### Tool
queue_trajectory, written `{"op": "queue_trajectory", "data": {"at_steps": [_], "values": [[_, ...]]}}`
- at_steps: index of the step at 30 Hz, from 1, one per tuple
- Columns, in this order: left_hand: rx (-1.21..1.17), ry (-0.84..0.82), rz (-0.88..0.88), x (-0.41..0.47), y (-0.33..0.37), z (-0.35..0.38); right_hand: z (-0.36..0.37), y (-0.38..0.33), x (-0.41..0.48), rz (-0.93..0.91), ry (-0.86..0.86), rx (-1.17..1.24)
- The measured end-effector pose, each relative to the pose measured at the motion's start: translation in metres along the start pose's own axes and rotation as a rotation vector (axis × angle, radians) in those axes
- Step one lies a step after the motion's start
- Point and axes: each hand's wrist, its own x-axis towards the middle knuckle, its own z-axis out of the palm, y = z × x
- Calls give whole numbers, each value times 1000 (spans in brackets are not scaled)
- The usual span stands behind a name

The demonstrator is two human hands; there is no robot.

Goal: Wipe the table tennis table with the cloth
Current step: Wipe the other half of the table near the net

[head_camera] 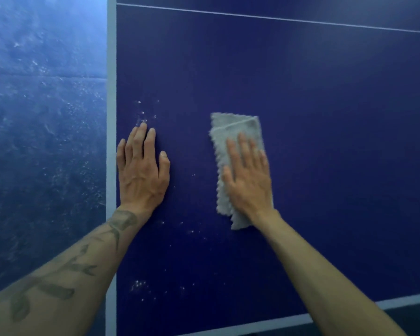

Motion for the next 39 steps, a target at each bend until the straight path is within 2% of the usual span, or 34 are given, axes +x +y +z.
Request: {"op": "queue_trajectory", "data": {"at_steps": [3,5,7,9,11,12,17,20,22,24,26,28,30,32,34,36,39], "values": [[29,7,13,-47,-7,-8,-9,-2,21,191,28,53],[62,-13,15,-75,-13,-8,-5,-30,36,215,47,67],[91,-31,25,-92,-19,-4,4,-62,33,117,44,61],[111,-30,46,-98,-23,1,13,-77,10,-80,27,35],[116,-19,59,-100,-26,5,17,-64,-19,-203,13,-1],[113,-14,58,-100,-27,7,15,-48,-28,-188,6,-9],[116,-19,48,-101,-30,9,-6,7,-13,243,20,26],[120,-19,42,-100,-28,8,-2,-25,15,318,77,57],[121,-19,39,-100,-27,7,8,-62,16,207,74,68],[116,-15,40,-99,-27,6,19,-88,-7,5,53,37],[109,-17,39,-100,-27,6,25,-78,-38,-128,32,-3],[107,-15,33,-100,-26,6,22,-46,-55,-95,19,-12],[108,-17,33,-100,-26,6,14,-18,-52,48,10,13],[100,-21,32,-100,-26,5,6,-13,-36,201,37,54],[88,-19,30,-100,-26,4,6,-33,-19,262,74,69],[80,-14,27,-101,-26,4,14,-60,-14,200,81,72],[78,-9,37,-101,-26,4,30,-89,-48,-61,69,37]]}}
